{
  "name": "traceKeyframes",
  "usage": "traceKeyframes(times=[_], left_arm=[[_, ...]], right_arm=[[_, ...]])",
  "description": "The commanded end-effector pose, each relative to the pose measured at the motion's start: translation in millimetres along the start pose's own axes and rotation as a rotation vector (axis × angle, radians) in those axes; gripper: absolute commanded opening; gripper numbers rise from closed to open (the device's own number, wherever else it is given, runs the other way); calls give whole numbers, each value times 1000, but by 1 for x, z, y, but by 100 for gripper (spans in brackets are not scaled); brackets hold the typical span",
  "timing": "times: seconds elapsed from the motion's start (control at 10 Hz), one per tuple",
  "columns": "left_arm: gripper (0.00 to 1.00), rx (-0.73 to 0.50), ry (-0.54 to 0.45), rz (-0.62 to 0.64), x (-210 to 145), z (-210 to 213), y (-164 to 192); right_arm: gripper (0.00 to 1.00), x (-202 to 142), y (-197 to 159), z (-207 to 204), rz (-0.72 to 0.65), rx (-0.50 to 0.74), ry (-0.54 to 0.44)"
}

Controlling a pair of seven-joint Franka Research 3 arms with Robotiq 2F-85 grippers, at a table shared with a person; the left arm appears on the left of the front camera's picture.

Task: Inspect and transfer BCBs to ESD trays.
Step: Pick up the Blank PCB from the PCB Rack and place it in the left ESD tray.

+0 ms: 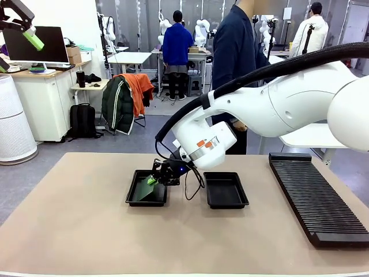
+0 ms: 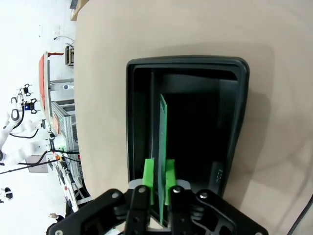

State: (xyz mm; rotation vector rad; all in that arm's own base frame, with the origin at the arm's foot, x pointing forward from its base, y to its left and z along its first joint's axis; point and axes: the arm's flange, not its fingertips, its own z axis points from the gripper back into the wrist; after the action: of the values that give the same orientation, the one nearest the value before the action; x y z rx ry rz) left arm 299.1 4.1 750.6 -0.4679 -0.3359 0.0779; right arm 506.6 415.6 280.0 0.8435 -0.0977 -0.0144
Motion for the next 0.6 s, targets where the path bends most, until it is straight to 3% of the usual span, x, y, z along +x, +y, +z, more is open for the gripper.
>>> traceKeyframes(times=[0.0,0.5], left_arm=[[100,0,-2,3,0,-1,1],[100,0,-2,3,0,-1,1]], right_arm=[[26,2,11,-7,-14,-50,-22],[58,-7,44,3,24,-190,-47]])
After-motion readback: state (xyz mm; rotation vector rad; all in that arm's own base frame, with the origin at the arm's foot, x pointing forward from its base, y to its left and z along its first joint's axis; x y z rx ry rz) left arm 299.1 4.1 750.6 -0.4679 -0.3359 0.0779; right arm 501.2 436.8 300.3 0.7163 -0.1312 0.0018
